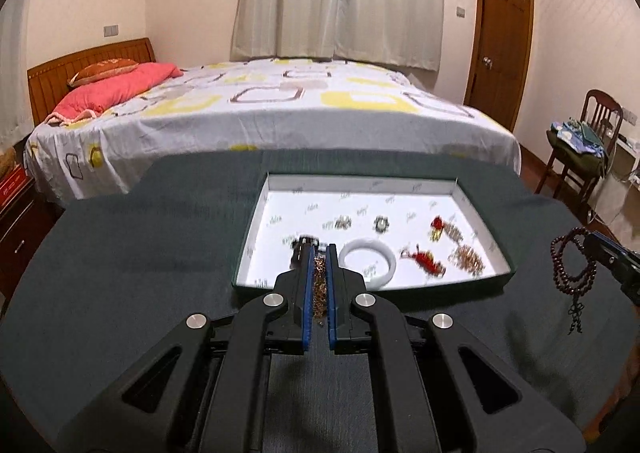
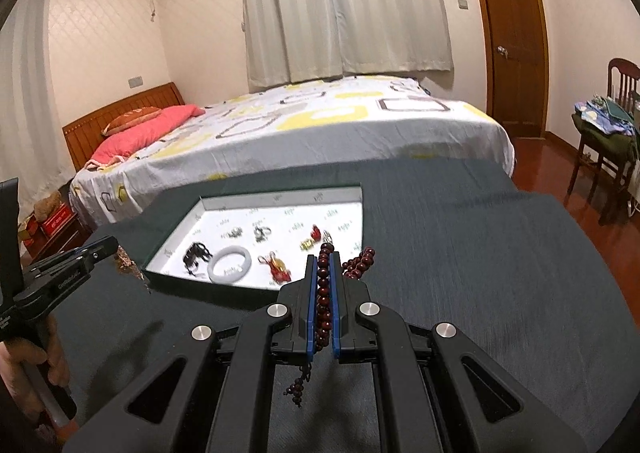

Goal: Organize jewelry
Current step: 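Carry gold chain and bead mala into the white box and open both tools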

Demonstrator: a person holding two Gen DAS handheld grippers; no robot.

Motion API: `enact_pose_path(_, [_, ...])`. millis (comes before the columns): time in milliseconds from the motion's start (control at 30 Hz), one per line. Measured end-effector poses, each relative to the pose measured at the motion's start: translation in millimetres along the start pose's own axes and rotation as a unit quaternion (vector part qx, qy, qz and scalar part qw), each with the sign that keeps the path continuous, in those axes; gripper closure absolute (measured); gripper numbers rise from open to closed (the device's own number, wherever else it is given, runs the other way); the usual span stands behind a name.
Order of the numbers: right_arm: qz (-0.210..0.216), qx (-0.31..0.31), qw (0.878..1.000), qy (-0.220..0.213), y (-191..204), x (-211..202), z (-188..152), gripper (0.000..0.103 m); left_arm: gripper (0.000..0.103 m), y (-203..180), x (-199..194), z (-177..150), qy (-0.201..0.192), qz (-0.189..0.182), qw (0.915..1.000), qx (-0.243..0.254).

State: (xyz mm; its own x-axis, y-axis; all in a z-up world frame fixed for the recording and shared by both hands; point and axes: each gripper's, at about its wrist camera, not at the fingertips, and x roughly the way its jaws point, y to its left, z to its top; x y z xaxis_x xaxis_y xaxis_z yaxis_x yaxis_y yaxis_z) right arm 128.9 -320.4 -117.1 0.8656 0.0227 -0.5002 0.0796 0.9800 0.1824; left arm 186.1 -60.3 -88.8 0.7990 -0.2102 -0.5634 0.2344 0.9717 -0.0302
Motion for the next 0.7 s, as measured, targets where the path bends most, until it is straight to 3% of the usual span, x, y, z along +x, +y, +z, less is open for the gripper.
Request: enact_pose_path(700, [0.031,-0.048,0.997,-0.057,47,22,76,0.097,0.097,-6,10,67,-0.054,-0.003,0.9985,0.011])
